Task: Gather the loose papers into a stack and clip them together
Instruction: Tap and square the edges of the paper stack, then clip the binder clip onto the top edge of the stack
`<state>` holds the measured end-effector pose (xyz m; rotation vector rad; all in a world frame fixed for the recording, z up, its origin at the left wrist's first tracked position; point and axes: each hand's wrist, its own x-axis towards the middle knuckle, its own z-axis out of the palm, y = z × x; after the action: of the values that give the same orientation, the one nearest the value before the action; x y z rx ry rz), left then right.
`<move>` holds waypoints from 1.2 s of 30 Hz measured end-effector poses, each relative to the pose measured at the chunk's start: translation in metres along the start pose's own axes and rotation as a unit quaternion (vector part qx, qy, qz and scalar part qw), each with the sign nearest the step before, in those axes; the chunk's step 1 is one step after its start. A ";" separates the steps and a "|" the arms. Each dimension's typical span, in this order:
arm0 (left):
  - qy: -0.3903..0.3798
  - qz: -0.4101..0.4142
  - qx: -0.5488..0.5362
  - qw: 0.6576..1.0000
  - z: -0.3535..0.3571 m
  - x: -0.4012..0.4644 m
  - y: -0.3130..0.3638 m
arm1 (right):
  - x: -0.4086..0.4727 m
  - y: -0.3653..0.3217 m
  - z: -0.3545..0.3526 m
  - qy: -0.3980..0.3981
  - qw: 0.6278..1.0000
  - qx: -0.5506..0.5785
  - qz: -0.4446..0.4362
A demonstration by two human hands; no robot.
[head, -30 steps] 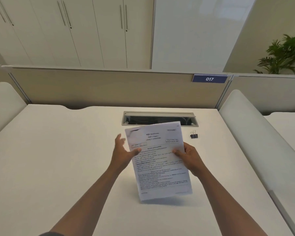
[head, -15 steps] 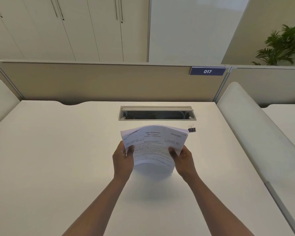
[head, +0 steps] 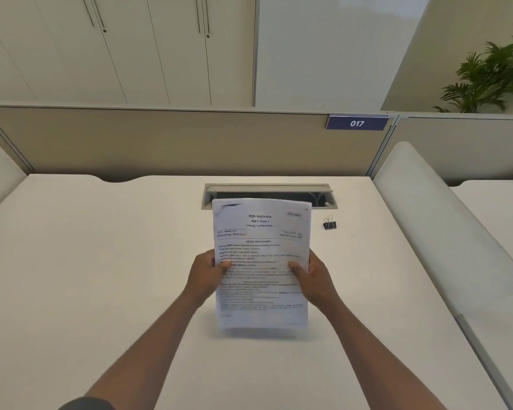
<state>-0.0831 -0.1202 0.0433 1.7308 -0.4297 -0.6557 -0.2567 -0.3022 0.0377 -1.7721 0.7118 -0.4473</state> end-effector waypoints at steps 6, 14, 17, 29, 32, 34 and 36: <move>-0.101 -0.148 -0.160 0.971 -0.004 0.004 -0.006 | 0.004 0.012 -0.003 -0.062 0.992 0.084 0.070; -0.191 -0.147 -0.137 0.961 -0.004 0.012 -0.020 | 0.000 0.021 -0.006 -0.102 0.974 0.158 0.127; -0.206 -0.146 -0.150 0.956 0.001 0.015 -0.025 | 0.001 0.026 -0.004 -0.098 0.973 0.160 0.132; -0.134 -0.132 -0.112 0.976 0.020 0.024 -0.033 | 0.047 0.037 -0.028 -0.060 0.965 0.117 0.228; -0.145 -0.143 -0.099 0.974 0.020 0.029 -0.038 | 0.087 0.042 -0.048 0.037 0.983 -0.037 0.176; -0.144 -0.151 -0.089 0.974 0.022 0.033 -0.042 | 0.117 0.043 -0.064 0.099 0.976 -0.151 0.118; -0.144 -0.155 -0.079 0.974 0.022 0.034 -0.043 | 0.145 0.042 -0.078 0.121 0.960 -0.237 0.087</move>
<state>-0.0729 -0.1464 -0.0090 1.5690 -0.2983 -1.1454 -0.2075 -0.4630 0.0150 -2.0951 1.2177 -0.4000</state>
